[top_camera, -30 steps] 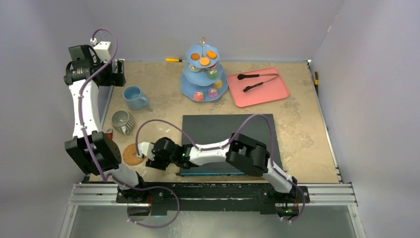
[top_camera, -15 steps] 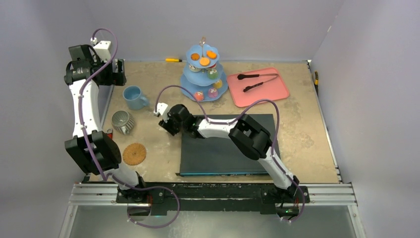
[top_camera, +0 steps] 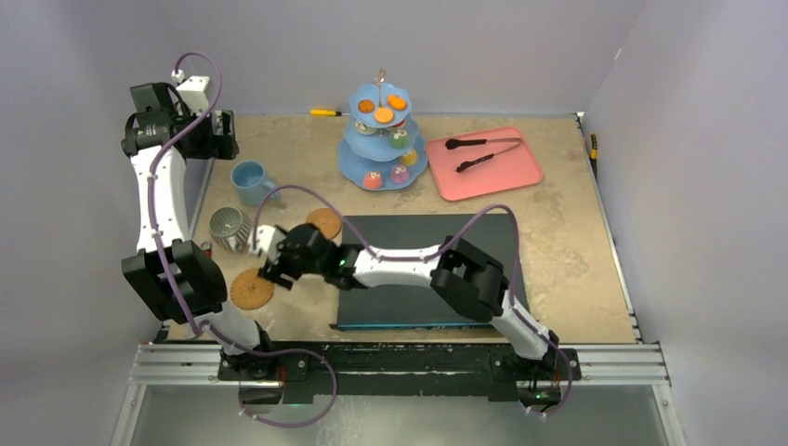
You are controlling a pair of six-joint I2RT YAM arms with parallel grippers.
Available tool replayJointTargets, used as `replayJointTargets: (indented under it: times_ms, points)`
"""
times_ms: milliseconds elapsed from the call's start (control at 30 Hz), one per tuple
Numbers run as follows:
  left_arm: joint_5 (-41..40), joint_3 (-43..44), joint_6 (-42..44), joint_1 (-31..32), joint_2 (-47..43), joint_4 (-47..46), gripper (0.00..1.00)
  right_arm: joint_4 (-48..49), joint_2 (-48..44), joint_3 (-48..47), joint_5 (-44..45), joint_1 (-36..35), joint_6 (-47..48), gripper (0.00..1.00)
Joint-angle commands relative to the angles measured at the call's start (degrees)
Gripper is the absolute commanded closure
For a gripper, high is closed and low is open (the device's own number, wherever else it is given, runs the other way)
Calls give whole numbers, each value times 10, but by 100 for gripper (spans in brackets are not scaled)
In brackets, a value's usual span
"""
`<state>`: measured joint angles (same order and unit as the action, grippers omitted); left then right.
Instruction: Serve the afternoon tea
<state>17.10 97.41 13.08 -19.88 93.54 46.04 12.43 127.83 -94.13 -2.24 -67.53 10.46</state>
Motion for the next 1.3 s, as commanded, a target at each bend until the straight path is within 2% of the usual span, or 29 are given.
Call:
replayJointTargets:
  times_ms: [0, 333, 500, 733, 900, 1267]
  points:
    - [10, 38, 5, -4, 2, -1, 1, 6, 24, -58, -22, -42, 24, 28]
    - [13, 62, 16, -4, 10, 15, 1, -1, 116, -152, -45, -72, 35, 29]
    - [10, 73, 22, -4, 13, 21, 1, -38, 172, -211, -41, -72, 22, 33]
    - [19, 70, 13, -5, 11, 11, 1, -30, 160, -181, -13, -43, 9, 44]
    - [23, 65, 9, -6, 13, 9, 1, -7, 135, -147, -20, -14, -8, 45]
    - [31, 63, 4, -5, 16, 5, 1, -7, 124, -146, -27, 13, -15, 45]
